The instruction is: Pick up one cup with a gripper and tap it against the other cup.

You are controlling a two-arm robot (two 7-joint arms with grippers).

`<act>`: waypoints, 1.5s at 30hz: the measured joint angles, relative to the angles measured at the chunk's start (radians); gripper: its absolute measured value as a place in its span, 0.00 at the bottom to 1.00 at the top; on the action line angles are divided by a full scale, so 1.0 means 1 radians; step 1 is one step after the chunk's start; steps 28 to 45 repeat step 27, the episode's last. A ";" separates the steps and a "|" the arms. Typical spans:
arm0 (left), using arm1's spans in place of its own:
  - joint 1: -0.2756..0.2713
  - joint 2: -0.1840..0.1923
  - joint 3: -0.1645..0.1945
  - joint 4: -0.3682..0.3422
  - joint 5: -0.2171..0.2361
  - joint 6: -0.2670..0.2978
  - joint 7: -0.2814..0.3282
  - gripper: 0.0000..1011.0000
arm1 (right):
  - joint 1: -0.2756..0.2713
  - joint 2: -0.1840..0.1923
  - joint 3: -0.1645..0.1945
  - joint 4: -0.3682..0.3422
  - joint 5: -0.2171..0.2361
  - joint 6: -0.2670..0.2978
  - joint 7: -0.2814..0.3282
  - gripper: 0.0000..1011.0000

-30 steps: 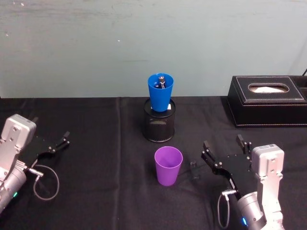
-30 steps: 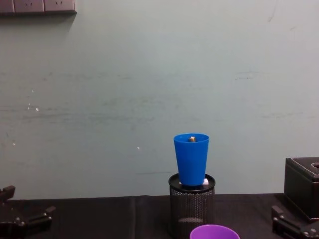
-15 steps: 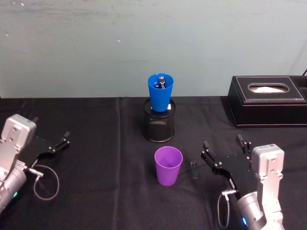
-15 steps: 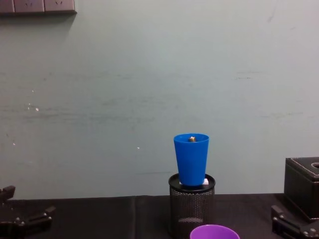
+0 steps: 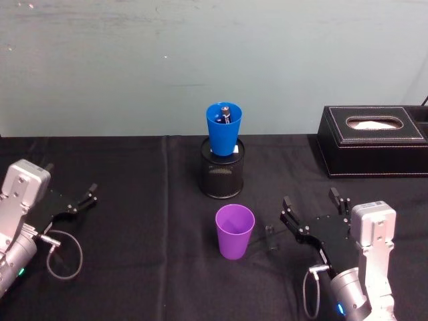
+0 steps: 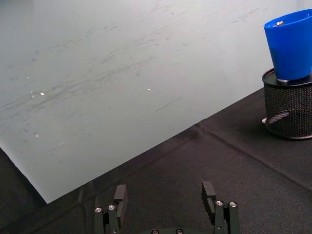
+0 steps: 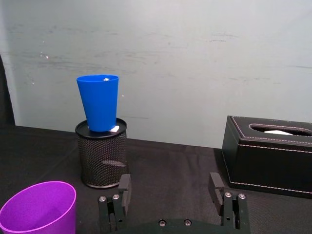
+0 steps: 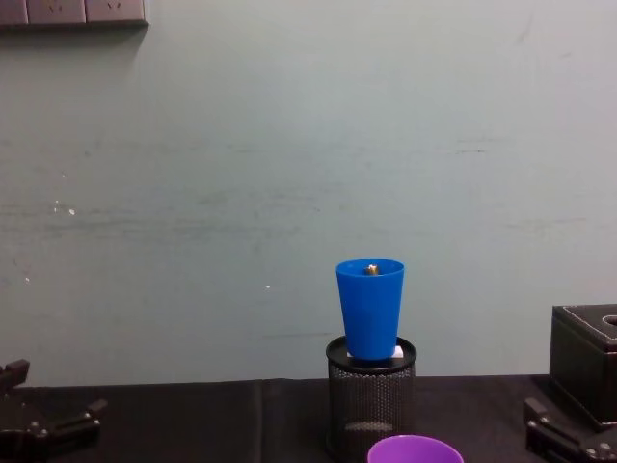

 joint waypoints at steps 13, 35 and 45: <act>0.000 0.000 0.000 0.000 0.000 0.000 0.000 0.99 | 0.000 0.000 0.000 0.000 0.000 0.000 0.000 0.99; 0.000 0.000 0.000 0.000 0.000 0.000 0.000 0.99 | 0.000 0.000 0.000 0.000 0.000 0.000 0.000 0.99; 0.000 0.000 0.000 0.000 0.000 0.000 0.000 0.99 | 0.000 0.000 0.000 0.000 0.000 0.000 0.000 0.99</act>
